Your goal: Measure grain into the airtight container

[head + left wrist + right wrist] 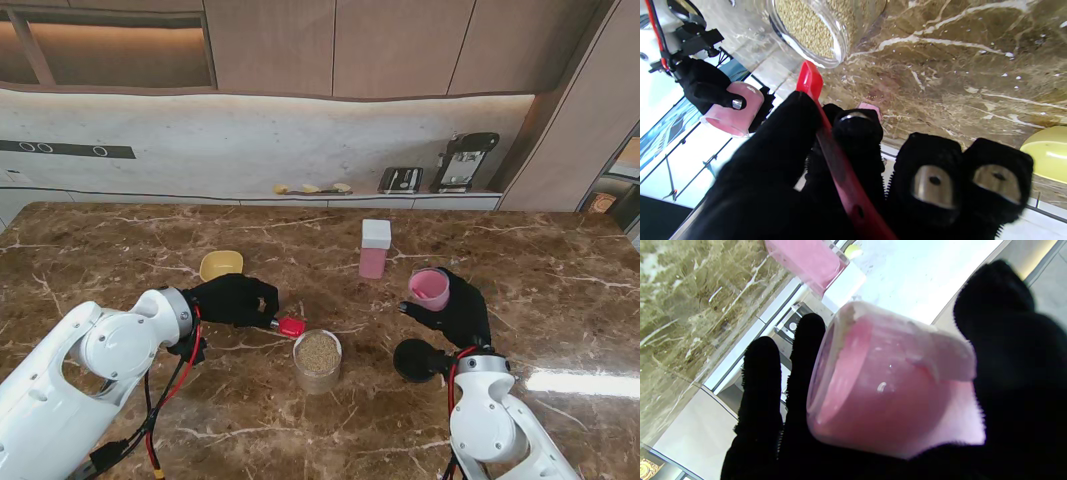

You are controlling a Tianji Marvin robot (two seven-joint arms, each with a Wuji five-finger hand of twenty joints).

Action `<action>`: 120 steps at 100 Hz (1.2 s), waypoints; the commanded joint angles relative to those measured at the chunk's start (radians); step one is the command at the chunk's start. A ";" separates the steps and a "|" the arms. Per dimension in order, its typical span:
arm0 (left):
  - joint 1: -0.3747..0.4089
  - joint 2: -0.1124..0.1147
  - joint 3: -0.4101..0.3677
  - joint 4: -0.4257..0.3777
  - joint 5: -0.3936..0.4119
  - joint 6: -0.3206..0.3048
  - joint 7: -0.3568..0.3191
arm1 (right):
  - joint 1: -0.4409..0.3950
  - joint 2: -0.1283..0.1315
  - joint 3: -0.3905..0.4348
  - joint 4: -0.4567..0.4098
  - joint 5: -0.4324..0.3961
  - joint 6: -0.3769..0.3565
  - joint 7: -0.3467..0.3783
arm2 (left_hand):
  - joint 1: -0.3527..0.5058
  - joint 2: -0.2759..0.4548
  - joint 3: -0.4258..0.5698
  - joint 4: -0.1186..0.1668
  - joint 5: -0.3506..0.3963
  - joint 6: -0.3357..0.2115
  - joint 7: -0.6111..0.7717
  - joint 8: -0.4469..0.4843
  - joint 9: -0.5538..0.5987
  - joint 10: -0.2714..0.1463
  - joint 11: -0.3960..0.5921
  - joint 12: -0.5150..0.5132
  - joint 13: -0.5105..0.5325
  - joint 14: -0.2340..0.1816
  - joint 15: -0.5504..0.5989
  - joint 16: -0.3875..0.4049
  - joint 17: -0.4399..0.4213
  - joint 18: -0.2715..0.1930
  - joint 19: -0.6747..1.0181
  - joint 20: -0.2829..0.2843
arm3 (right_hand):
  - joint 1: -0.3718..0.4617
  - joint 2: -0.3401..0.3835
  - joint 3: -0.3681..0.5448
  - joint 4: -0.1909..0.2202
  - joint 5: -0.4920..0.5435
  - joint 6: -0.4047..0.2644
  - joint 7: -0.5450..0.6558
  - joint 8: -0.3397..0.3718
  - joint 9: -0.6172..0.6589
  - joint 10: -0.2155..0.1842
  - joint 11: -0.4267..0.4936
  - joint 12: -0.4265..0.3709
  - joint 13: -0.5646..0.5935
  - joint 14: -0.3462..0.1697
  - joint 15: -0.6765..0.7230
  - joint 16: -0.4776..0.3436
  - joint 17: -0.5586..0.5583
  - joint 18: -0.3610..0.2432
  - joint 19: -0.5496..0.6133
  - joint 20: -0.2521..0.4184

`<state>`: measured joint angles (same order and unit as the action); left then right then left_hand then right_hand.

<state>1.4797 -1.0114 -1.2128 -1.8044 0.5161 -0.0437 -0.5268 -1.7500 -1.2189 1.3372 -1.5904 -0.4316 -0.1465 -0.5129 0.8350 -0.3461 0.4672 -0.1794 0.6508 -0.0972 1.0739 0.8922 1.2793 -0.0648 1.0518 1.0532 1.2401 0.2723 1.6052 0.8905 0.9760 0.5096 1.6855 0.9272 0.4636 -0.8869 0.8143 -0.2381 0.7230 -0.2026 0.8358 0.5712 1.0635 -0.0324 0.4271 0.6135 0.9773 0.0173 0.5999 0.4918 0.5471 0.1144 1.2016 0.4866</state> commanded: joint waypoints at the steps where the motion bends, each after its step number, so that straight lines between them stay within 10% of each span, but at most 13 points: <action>1: -0.004 0.005 0.010 -0.011 0.010 0.010 -0.011 | -0.007 -0.005 -0.010 0.016 0.004 -0.003 0.011 | -0.005 -0.007 0.134 -0.014 0.053 -0.106 0.037 0.003 0.075 -0.053 0.002 -0.013 0.027 -0.015 0.042 -0.014 0.054 0.003 0.105 -0.012 | 0.066 0.203 0.170 -0.043 0.101 -0.089 0.088 -0.007 0.035 -0.031 0.008 -0.010 -0.009 -0.022 -0.005 0.015 -0.011 -0.015 -0.012 -0.020; 120: -0.218 0.017 0.281 0.001 0.142 0.285 -0.111 | 0.001 -0.008 -0.042 0.039 0.023 -0.017 0.012 | -0.100 -0.111 0.342 -0.029 0.121 -0.075 0.049 -0.039 0.081 -0.066 0.058 -0.101 0.029 -0.042 0.077 -0.040 0.090 -0.059 0.171 -0.062 | 0.043 0.205 0.150 -0.052 0.074 -0.090 0.070 0.002 -0.002 -0.030 0.002 -0.081 -0.033 -0.026 -0.049 0.007 -0.060 -0.016 -0.113 -0.018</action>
<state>1.2671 -0.9953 -0.9395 -1.8196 0.6658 0.2328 -0.6318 -1.7417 -1.2229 1.2952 -1.5562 -0.4151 -0.1711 -0.5156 0.7208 -0.4570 0.7174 -0.2122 0.7272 -0.1012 1.0814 0.8655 1.2795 -0.0783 1.0649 0.9652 1.2401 0.2510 1.6052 0.8661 1.0156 0.4774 1.7182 0.8788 0.4626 -0.8802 0.8143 -0.2381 0.7213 -0.1965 0.8366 0.5712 1.0551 -0.0323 0.4203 0.5492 0.9744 0.0168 0.5598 0.4918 0.4962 0.1141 1.0991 0.4856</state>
